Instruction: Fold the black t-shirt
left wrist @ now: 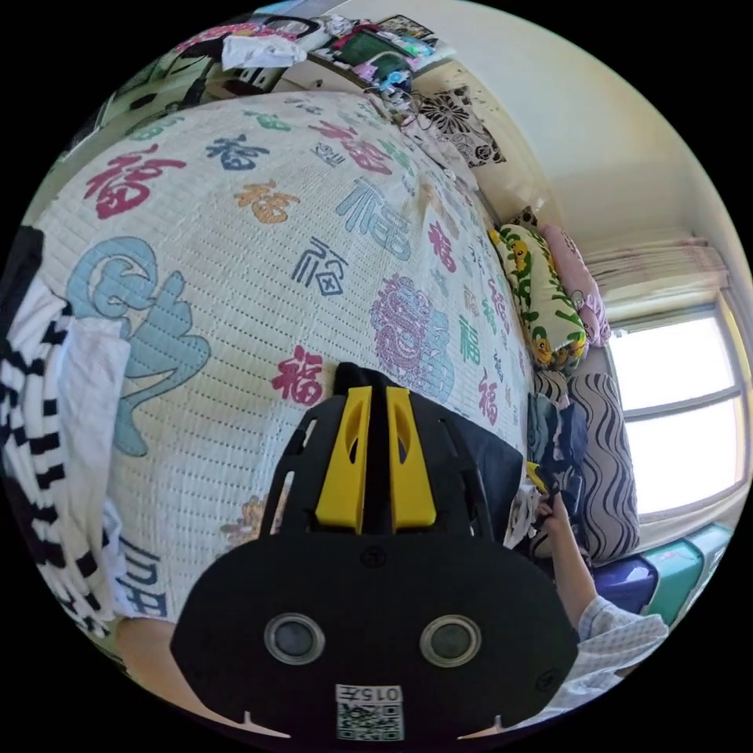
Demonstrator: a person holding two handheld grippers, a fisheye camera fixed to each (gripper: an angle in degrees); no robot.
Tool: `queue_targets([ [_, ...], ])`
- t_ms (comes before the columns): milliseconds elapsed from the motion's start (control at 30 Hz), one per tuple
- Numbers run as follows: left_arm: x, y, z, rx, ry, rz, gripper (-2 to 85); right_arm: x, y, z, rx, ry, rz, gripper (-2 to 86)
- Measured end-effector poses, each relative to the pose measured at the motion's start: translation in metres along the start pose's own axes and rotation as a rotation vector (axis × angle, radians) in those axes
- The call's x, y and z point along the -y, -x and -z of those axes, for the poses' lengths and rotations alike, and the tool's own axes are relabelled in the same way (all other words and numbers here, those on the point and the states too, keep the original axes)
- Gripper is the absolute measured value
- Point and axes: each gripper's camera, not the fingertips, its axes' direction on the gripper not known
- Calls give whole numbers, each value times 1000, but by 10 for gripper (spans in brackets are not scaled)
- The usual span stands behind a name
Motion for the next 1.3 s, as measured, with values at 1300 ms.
queue_targets([
  [1300, -231, 5, 57, 302, 251, 267, 128, -62, 461, -353, -111, 619, 912, 11],
])
